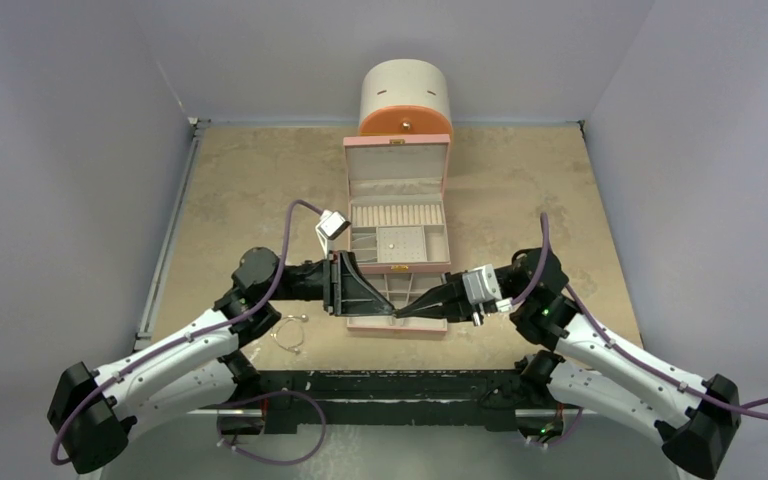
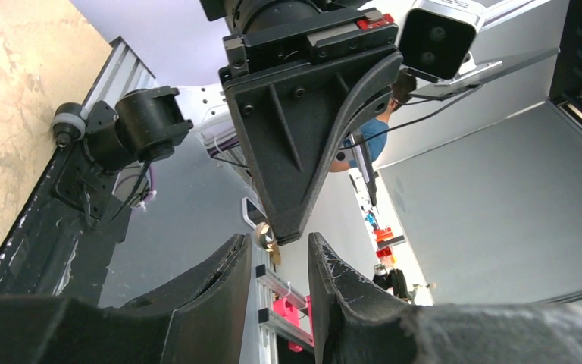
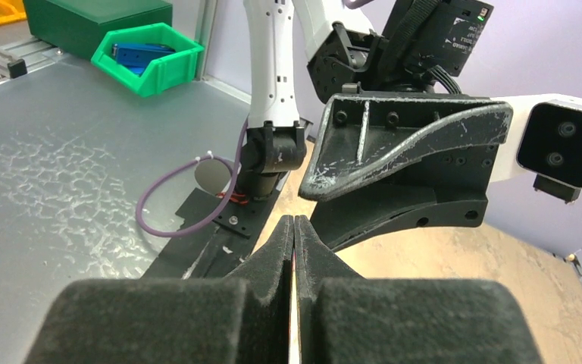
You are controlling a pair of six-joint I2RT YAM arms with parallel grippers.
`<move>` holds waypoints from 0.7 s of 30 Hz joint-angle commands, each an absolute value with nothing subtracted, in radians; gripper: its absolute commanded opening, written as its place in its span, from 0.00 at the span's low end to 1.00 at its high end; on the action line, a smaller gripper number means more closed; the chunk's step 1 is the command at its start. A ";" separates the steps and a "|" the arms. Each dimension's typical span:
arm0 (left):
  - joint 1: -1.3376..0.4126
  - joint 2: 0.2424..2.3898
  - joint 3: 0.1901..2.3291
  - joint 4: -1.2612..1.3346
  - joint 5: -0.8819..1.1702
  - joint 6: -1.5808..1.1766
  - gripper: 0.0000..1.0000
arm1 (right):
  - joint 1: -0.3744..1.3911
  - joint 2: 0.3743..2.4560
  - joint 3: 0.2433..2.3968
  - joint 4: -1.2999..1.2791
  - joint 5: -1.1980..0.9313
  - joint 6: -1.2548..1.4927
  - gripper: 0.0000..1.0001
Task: Organize the mixed jewelry
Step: Adjust the jewelry.
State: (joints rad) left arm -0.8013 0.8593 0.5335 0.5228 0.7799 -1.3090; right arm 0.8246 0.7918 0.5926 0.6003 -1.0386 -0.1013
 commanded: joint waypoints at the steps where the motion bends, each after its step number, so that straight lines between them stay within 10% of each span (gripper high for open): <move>1: -0.808 0.838 0.554 0.655 0.777 -1.357 0.34 | 0.831 0.799 0.592 0.685 -1.046 -0.078 0.00; 21: -0.808 0.854 0.531 0.738 0.802 -1.410 0.40 | 0.845 0.878 0.679 0.719 -1.123 -0.137 0.00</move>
